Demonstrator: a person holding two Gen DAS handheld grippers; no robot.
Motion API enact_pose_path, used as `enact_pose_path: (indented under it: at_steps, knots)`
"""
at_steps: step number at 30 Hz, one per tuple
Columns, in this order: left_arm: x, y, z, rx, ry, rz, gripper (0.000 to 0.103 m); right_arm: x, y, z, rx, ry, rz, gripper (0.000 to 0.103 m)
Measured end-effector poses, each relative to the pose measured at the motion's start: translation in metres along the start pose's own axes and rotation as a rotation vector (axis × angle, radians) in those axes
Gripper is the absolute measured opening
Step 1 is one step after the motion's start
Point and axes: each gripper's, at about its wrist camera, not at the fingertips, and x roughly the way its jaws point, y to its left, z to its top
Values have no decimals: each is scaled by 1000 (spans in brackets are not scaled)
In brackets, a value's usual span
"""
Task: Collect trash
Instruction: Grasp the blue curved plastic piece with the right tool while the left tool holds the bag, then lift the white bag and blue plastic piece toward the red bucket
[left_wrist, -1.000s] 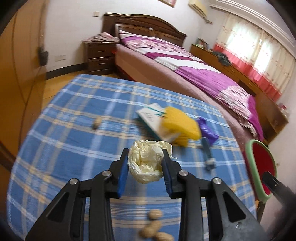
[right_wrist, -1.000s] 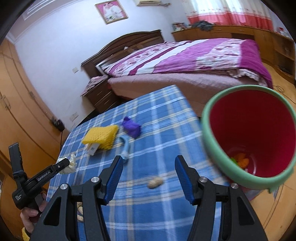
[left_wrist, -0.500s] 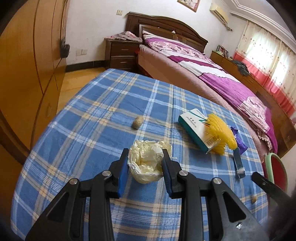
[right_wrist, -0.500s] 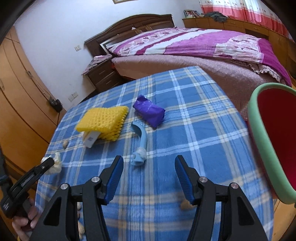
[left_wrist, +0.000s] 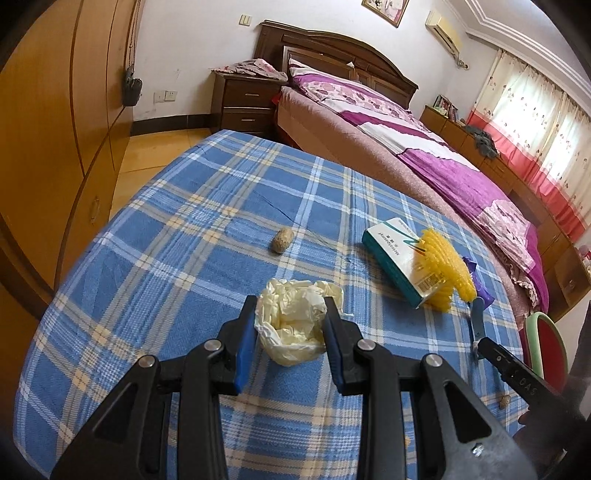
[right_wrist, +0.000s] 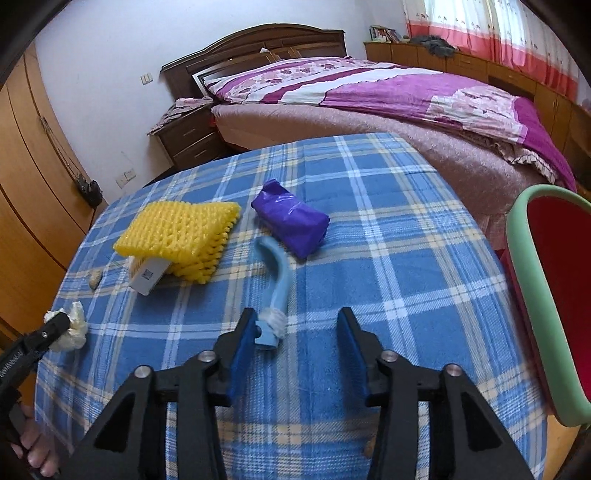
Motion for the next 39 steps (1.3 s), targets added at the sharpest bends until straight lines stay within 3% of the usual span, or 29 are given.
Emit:
enact_pose_path:
  at_steps: [7, 9, 20, 39]
  knots:
    - [-7, 0, 0, -7, -9, -7, 34, -4, 9, -5, -31, -4, 19, 18]
    - [-11, 0, -1, -6, -12, -10, 34, -5, 12, -7, -38, -4, 27, 15]
    - [-23, -3, -3, 5, -18, -3, 34, -15, 4, -6, 3, 4, 71, 14]
    - [-49, -23, -8, 42, -44, -44, 34, -96, 0, -17, 16, -127, 166, 14]
